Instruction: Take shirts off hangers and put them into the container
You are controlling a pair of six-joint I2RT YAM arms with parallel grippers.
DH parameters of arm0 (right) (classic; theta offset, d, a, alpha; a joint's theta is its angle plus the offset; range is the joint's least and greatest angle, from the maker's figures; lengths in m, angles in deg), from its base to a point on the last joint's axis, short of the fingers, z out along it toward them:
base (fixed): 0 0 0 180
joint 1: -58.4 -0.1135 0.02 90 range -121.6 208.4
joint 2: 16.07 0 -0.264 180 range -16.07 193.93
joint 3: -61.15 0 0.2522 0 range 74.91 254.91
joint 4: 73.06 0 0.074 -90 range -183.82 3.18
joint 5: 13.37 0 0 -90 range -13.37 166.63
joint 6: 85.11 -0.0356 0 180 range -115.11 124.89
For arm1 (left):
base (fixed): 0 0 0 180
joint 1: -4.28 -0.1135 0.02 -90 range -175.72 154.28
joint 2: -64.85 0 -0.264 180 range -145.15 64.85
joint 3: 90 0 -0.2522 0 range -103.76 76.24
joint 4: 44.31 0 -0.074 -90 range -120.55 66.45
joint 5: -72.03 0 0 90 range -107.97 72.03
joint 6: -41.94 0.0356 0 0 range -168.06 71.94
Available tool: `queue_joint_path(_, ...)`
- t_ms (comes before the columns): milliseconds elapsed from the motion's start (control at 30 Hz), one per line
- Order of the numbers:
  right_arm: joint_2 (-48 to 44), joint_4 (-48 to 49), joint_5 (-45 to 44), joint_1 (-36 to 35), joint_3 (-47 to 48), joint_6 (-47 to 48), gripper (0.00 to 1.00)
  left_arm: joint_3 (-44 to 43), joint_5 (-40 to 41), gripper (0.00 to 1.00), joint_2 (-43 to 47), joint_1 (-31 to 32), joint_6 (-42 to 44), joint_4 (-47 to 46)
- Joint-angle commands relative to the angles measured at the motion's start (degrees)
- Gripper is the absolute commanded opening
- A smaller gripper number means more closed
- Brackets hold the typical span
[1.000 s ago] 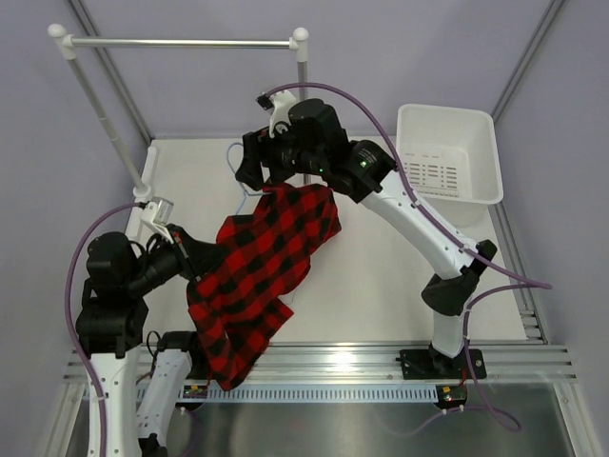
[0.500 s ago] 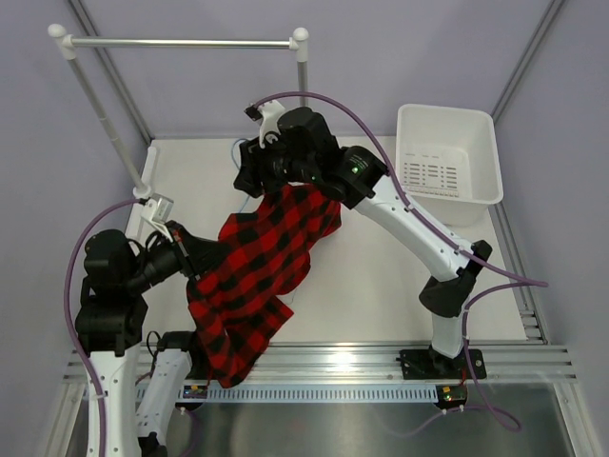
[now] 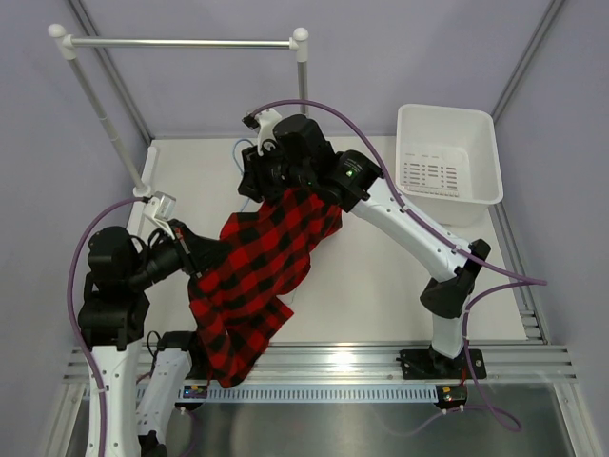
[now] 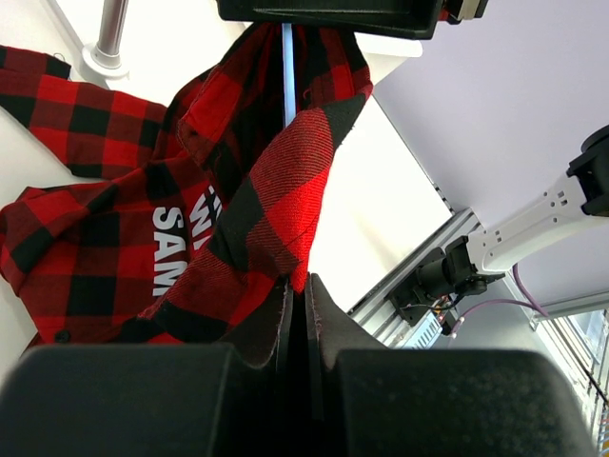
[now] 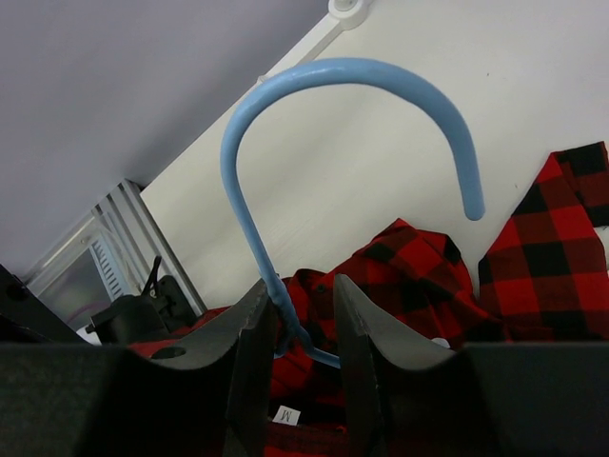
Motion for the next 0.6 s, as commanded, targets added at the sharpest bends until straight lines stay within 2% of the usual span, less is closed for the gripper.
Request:
queue_joint_path(0,-3.3,0.6,-1.2,-0.7,0.3,1.2,0.39,-0.1,-2.0,0.00,-0.4,0.0,-0.1,-5.4)
queue_joint_path(233,-4.4,0.6,-1.7,-1.0,0.1,1.5,0.35,0.6,-1.9,0.00,-0.7,0.0,0.3,-5.3)
queue_joint_path(267,-4.4,0.3,-1.6,-1.1,0.2,1.5,0.24,0.6,-1.9,0.00,-0.8,0.0,0.3,-5.4)
queue_joint_path(367,-4.3,-0.1,-2.0,-1.2,0.3,1.3,0.00,0.6,-1.9,0.00,-0.9,0.0,0.2,-5.5)
queue_joint_path(500,-4.0,-0.2,-3.0,-1.5,0.7,1.3,0.00,1.0,-3.3,0.00,-1.0,0.1,-0.8,-6.9)
queue_joint_path(533,-4.0,-0.2,-4.2,-1.6,0.5,1.2,0.00,1.0,-4.3,0.03,-0.8,0.1,-1.1,-7.3)
queue_joint_path(567,-4.1,-0.4,-5.1,-1.8,0.7,1.1,0.00,1.2,-5.2,0.24,-0.3,0.1,-1.6,-8.0)
